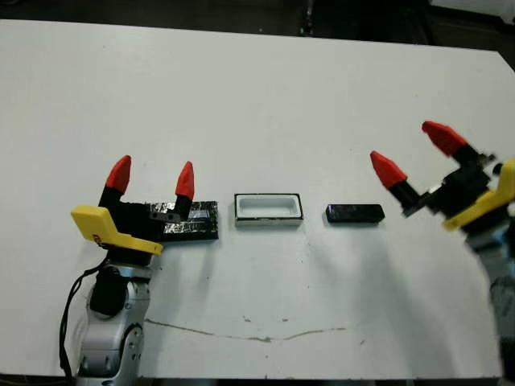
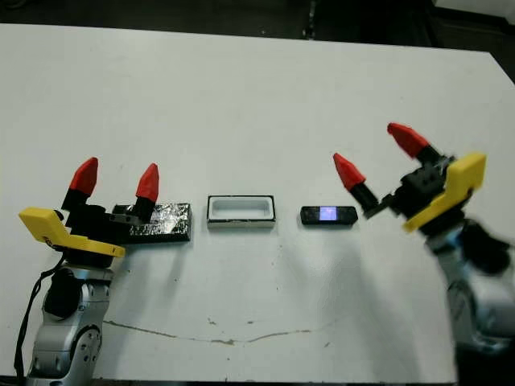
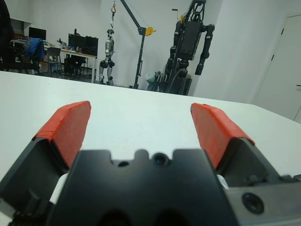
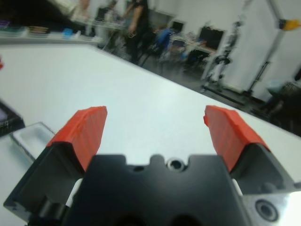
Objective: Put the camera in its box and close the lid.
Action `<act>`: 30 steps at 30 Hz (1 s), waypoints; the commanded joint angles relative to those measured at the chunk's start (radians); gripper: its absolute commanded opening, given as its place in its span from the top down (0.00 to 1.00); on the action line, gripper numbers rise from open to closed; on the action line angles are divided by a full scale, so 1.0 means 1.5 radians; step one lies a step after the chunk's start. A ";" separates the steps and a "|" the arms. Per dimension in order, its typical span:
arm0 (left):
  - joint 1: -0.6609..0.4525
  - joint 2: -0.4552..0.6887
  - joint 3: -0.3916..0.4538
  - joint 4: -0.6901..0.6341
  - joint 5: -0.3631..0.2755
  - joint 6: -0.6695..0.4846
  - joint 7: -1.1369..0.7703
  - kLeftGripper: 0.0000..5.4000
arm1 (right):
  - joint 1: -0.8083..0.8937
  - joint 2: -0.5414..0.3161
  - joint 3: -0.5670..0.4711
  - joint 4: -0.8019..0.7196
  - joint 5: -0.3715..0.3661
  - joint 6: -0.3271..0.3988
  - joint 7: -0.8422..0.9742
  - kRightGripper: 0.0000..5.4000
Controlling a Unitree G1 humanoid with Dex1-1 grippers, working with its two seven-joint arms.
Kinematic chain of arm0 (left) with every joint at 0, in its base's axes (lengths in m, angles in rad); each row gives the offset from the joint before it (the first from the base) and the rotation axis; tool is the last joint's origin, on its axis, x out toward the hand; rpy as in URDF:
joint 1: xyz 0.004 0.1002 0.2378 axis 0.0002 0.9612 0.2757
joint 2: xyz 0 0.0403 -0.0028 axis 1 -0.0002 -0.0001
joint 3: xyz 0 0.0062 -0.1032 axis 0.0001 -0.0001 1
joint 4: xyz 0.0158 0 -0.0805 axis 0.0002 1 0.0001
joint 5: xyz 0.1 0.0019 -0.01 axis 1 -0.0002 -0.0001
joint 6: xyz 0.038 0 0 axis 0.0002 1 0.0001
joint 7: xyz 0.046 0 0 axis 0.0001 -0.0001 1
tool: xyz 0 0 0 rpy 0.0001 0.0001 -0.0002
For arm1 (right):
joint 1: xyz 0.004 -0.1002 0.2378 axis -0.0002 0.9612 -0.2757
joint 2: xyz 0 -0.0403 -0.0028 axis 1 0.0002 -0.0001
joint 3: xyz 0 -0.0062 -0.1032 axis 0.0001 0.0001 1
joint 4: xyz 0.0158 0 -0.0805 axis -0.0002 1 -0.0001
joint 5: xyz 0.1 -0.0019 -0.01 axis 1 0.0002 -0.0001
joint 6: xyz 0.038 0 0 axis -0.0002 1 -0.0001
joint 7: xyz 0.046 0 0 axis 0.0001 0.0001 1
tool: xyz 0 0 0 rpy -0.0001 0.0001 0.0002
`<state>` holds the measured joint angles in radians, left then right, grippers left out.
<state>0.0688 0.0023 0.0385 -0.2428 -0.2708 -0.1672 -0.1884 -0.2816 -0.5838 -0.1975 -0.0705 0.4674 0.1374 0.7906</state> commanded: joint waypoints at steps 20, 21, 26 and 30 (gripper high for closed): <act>0.012 -0.003 0.003 0.003 0.002 -0.001 0.004 0.00 | -0.335 -0.084 0.277 0.406 -0.249 -0.138 0.426 0.00; 0.012 -0.003 0.002 0.003 0.002 -0.002 0.004 0.00 | -0.337 -0.080 0.280 0.416 -0.253 -0.143 0.428 0.00; 0.012 -0.004 0.002 0.001 0.000 0.002 0.005 0.00 | -0.327 -0.077 0.304 0.391 -0.286 -0.102 0.419 0.00; 0.013 -0.003 0.002 0.000 0.003 0.003 0.006 0.00 | -0.322 -0.074 0.316 0.375 -0.294 -0.037 0.424 0.00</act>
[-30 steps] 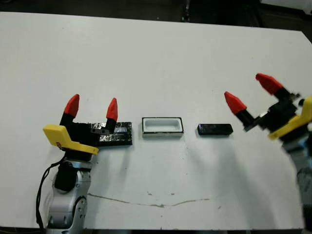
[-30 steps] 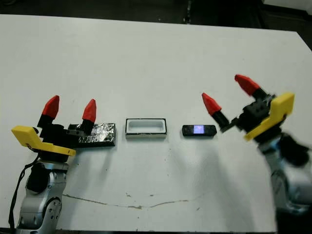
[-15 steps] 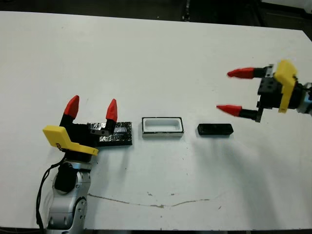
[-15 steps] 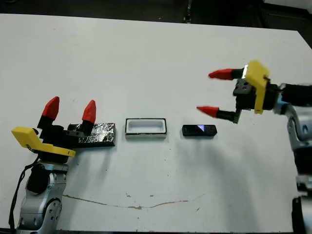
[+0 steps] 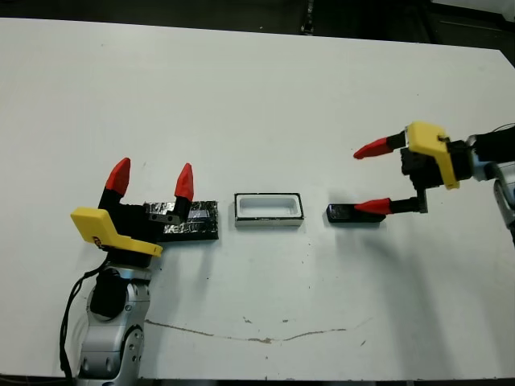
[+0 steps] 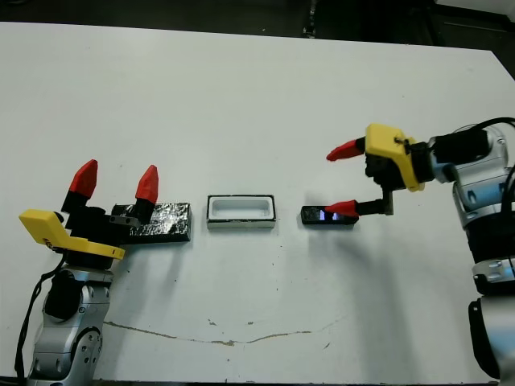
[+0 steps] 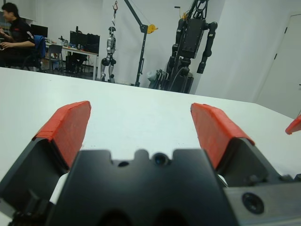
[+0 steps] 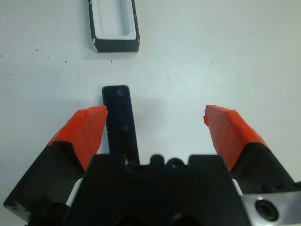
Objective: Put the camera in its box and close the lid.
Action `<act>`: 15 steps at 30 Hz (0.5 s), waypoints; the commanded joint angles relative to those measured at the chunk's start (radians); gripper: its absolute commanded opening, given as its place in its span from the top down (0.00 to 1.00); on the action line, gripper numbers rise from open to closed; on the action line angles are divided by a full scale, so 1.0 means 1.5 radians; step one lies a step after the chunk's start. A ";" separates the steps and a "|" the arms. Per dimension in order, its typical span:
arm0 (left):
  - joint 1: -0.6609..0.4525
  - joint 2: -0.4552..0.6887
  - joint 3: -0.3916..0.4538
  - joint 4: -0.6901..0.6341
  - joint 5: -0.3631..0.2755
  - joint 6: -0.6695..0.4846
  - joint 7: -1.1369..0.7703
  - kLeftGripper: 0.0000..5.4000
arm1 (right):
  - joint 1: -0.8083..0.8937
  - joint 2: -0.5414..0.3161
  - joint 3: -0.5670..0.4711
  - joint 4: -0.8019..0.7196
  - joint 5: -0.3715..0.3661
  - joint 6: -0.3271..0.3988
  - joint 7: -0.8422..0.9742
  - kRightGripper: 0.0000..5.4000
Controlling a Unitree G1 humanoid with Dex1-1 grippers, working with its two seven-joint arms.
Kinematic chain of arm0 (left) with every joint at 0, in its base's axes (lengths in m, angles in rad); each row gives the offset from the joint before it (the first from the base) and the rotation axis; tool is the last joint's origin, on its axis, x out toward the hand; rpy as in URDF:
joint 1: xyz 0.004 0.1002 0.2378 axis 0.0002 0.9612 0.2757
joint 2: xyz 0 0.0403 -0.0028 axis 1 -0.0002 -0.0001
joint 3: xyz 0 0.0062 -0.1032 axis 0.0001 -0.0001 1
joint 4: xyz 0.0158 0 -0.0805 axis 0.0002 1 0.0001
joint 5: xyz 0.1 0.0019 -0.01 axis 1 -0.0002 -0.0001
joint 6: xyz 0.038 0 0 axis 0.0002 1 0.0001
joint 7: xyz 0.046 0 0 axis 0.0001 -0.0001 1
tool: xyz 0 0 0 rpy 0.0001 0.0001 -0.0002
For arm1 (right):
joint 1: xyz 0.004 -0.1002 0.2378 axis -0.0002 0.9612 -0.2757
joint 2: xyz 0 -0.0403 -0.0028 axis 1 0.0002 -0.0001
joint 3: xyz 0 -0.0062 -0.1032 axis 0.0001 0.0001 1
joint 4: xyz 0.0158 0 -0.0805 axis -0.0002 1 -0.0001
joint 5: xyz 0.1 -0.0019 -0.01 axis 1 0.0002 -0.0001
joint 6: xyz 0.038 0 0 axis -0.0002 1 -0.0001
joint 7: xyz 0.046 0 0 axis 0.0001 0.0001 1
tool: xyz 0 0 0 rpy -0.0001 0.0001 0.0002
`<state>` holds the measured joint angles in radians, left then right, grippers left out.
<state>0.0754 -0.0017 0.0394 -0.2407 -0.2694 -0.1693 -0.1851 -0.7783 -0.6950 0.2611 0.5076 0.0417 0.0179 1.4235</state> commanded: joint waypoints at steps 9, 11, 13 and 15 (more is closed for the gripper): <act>0.008 0.002 0.001 0.001 0.003 0.003 0.002 0.00 | 0.031 -0.004 0.026 -0.061 -0.024 0.081 -0.003 0.00; 0.008 0.003 0.001 0.001 0.003 0.003 0.001 0.00 | 0.035 0.001 0.025 -0.050 -0.016 0.077 0.007 0.00; 0.007 0.004 0.001 0.001 0.003 0.002 -0.001 0.00 | 0.037 0.003 0.027 -0.047 -0.015 0.081 0.010 0.00; 0.008 0.003 0.001 0.000 0.004 0.004 0.001 0.00 | 0.042 0.004 0.029 -0.049 -0.017 0.078 0.008 0.00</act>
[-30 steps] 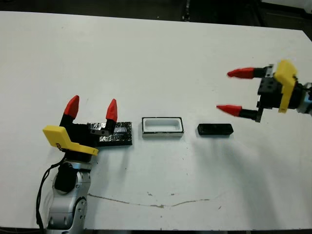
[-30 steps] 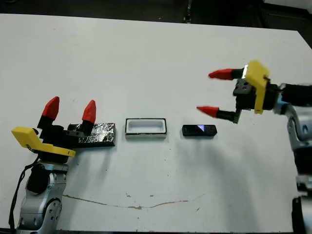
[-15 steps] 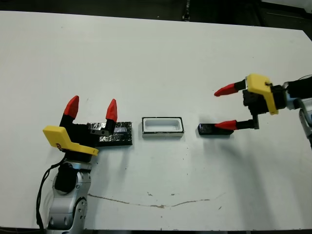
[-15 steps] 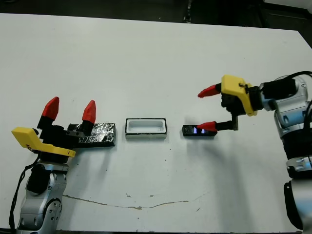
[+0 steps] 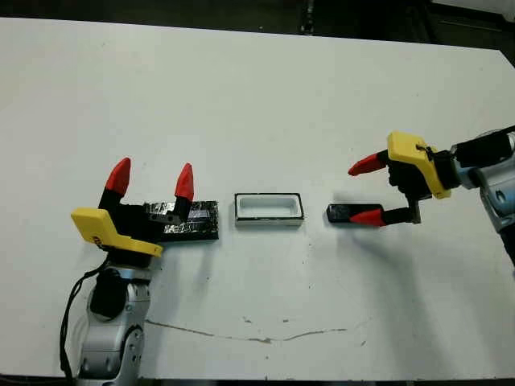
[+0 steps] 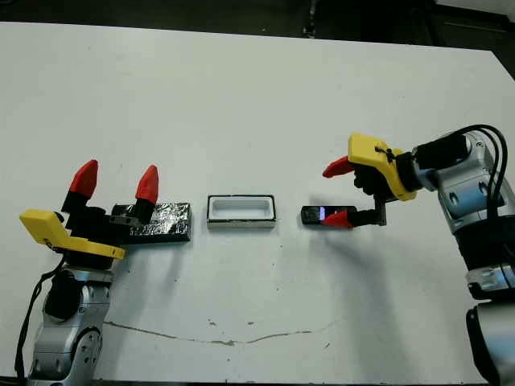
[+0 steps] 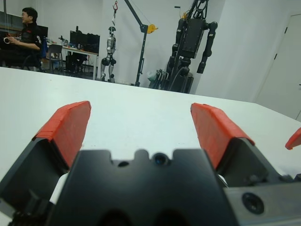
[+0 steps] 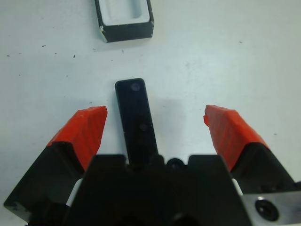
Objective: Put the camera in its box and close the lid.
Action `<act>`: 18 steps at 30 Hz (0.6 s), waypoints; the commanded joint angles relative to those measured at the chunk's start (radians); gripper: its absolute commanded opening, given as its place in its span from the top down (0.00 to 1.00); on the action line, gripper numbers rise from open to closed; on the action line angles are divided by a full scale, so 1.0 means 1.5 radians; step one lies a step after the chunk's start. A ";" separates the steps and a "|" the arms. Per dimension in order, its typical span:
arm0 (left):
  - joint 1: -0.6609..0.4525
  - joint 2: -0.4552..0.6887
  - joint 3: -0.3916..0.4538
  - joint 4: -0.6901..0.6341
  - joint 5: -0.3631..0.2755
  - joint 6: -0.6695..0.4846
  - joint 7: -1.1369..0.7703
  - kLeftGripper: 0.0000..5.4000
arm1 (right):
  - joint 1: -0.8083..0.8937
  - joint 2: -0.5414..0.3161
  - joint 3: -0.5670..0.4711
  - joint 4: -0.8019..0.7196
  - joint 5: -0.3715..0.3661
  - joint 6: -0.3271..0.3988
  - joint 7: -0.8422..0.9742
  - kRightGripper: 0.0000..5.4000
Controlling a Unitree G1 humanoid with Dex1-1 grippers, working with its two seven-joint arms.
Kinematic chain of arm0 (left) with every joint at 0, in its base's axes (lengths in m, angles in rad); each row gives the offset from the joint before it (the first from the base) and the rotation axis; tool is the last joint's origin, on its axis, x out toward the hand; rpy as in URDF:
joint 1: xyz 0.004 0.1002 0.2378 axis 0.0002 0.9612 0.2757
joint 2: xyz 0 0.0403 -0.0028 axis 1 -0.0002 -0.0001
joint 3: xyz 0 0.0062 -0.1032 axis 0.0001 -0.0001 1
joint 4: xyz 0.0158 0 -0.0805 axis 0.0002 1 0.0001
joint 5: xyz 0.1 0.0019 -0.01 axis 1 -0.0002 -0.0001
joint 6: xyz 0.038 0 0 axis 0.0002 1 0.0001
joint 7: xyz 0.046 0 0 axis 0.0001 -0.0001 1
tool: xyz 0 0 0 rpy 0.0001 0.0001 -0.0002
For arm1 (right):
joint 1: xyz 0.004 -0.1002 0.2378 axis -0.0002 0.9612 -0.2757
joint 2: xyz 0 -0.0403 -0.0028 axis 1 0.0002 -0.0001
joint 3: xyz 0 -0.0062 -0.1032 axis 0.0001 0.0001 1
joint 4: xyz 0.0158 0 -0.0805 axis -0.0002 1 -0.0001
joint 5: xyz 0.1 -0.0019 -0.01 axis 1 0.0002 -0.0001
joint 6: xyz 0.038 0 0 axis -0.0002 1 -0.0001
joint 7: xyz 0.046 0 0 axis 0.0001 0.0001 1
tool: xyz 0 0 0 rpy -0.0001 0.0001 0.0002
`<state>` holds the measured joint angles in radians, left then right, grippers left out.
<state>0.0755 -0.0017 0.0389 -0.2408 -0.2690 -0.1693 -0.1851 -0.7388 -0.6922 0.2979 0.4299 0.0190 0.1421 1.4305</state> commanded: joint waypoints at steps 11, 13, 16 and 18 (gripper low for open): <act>0.008 0.003 0.001 -0.002 -0.001 0.007 -0.002 0.00 | 0.046 0.012 -0.001 -0.001 0.000 -0.020 -0.017 0.00; 0.009 0.004 0.001 -0.002 -0.002 0.007 -0.002 0.00 | 0.050 0.013 0.000 -0.003 0.000 -0.014 -0.020 0.03; 0.009 0.003 0.002 -0.002 -0.003 0.009 -0.002 0.00 | 0.055 0.013 0.002 -0.009 -0.003 -0.003 -0.027 0.08; 0.009 0.004 0.002 -0.003 0.000 0.008 0.000 0.00 | 0.058 0.016 0.000 -0.006 0.002 -0.009 -0.028 0.14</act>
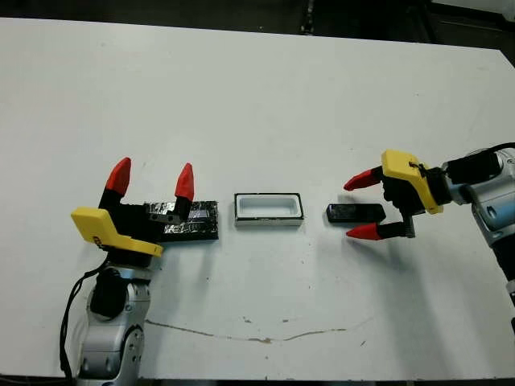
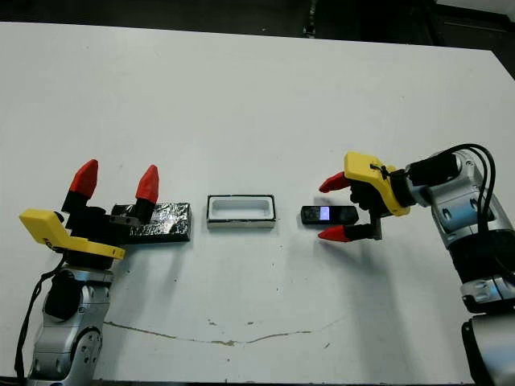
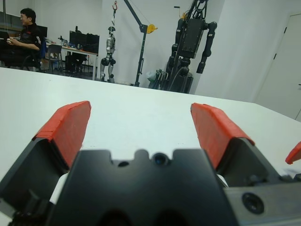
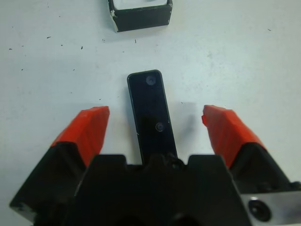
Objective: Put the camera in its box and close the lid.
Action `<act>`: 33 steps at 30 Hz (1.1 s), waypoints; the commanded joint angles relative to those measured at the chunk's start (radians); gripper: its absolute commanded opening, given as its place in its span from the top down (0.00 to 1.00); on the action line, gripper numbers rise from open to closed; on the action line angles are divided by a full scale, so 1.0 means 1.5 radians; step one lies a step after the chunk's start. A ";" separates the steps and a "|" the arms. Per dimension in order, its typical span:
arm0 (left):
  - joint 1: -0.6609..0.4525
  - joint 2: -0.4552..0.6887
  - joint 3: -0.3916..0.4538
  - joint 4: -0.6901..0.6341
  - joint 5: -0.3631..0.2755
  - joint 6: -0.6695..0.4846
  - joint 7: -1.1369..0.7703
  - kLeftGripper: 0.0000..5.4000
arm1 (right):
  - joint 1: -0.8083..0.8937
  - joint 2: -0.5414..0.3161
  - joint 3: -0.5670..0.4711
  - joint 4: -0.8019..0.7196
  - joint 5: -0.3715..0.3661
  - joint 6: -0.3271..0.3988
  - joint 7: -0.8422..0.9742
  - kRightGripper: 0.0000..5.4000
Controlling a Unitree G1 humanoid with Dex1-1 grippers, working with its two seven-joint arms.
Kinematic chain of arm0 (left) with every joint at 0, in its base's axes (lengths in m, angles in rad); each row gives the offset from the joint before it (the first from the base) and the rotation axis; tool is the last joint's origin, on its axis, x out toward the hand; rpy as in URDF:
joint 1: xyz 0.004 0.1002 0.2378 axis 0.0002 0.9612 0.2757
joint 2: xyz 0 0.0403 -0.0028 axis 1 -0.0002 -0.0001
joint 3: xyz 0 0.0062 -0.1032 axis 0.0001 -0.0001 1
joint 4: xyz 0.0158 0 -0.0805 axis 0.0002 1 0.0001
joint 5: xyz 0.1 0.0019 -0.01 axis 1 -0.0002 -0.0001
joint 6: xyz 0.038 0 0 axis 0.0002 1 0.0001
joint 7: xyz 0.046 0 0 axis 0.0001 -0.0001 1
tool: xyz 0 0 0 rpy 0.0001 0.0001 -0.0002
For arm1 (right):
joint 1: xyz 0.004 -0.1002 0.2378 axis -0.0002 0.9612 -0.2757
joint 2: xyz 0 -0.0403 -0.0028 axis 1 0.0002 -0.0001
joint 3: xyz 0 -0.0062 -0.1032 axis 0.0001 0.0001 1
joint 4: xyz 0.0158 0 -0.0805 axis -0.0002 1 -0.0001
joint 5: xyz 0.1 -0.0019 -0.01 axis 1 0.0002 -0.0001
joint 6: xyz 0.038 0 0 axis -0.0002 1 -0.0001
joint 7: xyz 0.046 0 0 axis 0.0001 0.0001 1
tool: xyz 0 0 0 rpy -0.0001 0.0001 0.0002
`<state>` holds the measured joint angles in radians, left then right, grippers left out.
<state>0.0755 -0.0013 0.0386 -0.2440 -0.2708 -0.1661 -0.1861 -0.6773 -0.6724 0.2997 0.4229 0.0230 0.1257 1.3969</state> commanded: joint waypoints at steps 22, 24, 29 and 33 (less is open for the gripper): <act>0.010 0.000 0.001 -0.002 0.010 0.002 0.010 0.00 | 0.021 0.009 0.006 0.008 -0.017 -0.033 -0.026 0.69; 0.010 -0.001 0.001 -0.003 0.008 0.003 0.011 0.00 | 0.019 0.008 0.009 0.004 -0.020 -0.025 -0.025 0.69; 0.010 -0.003 0.002 0.000 0.001 -0.001 0.007 0.00 | 0.015 0.006 0.008 0.006 -0.022 -0.036 -0.021 0.69; 0.010 -0.002 0.001 -0.001 0.003 0.000 0.009 0.00 | 0.012 0.001 0.003 -0.017 -0.029 0.002 -0.039 0.69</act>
<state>0.0762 -0.0032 0.0382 -0.2447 -0.2678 -0.1665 -0.1759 -0.6589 -0.6514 0.3026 0.4085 -0.0030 0.0998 1.3539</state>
